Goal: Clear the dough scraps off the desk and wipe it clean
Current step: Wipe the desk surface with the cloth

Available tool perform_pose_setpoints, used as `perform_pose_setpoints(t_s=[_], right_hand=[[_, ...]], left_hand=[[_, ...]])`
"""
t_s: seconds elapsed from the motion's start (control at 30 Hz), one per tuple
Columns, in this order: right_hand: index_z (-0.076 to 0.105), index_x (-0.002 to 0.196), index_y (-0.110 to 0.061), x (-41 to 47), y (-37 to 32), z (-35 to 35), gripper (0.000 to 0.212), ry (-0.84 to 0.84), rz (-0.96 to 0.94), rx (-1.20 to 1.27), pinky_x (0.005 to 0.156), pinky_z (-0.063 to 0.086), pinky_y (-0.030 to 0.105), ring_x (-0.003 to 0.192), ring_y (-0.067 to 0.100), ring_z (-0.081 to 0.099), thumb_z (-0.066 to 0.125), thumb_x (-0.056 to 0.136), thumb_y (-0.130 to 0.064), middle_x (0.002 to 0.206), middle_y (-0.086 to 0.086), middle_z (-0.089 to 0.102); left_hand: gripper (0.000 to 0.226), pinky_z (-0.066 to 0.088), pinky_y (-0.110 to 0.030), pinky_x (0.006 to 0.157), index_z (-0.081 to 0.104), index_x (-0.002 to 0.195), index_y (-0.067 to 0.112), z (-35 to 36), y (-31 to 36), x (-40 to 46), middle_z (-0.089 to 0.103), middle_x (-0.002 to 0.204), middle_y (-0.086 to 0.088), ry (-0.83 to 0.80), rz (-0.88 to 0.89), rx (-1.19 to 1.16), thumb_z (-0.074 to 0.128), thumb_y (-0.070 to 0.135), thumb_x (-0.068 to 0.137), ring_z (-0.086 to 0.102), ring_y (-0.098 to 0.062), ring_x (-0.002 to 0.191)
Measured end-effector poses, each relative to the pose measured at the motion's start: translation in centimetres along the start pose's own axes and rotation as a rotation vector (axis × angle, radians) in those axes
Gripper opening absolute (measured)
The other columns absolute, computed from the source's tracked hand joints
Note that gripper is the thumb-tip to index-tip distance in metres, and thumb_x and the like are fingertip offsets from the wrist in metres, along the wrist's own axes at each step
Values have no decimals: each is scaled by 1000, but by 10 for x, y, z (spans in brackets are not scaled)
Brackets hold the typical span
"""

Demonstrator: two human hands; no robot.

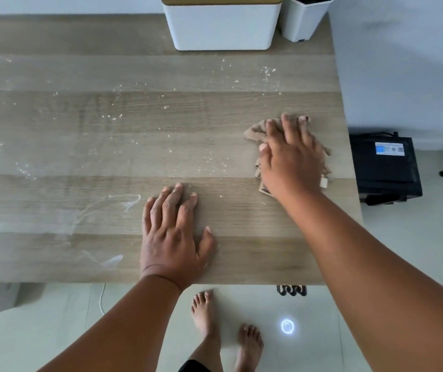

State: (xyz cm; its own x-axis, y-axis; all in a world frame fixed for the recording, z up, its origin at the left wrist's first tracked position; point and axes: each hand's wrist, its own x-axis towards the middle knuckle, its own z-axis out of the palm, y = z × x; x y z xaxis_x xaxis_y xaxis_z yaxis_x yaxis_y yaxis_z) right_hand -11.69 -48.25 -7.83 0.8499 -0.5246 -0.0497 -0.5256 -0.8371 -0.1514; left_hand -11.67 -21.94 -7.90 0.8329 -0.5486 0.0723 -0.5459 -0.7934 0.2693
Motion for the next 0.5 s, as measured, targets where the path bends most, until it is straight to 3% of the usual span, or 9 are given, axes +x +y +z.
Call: perform_pose_setpoints(t_s=[0.13, 0.2, 0.37, 0.5], right_hand=[[41, 156, -33, -49, -1, -1, 55, -57, -418, -35, 114, 29, 52, 157, 31, 19, 38, 101, -40, 169, -1, 27], [45, 155, -29, -78, 16, 1, 53, -50, -522, -34, 116, 29, 51, 158, 27, 20, 42, 103, -41, 168, -1, 31], [41, 157, -24, -94, 56, 0, 51, -11, -481, -40, 121, 29, 53, 159, 24, 15, 34, 109, -40, 169, 1, 27], [42, 156, -23, -60, 40, 1, 51, 20, -256, -7, 125, 24, 52, 158, 28, 18, 33, 108, -37, 168, 3, 29]], left_hand=[[63, 21, -57, 124, 60, 135, 8, 1, -1, -1, 47, 154, -16, 24, 9, 2, 56, 45, 84, 37, -37, 147], [63, 22, -57, 124, 60, 135, 9, 2, -2, -1, 47, 154, -15, 27, 13, 1, 56, 46, 84, 37, -37, 147], [62, 22, -57, 124, 60, 134, 9, 4, -3, 0, 46, 154, -14, 32, 14, 3, 55, 47, 85, 36, -37, 148], [63, 21, -57, 124, 60, 135, 10, 2, -3, 0, 46, 155, -14, 13, 6, 5, 56, 47, 85, 35, -36, 149]])
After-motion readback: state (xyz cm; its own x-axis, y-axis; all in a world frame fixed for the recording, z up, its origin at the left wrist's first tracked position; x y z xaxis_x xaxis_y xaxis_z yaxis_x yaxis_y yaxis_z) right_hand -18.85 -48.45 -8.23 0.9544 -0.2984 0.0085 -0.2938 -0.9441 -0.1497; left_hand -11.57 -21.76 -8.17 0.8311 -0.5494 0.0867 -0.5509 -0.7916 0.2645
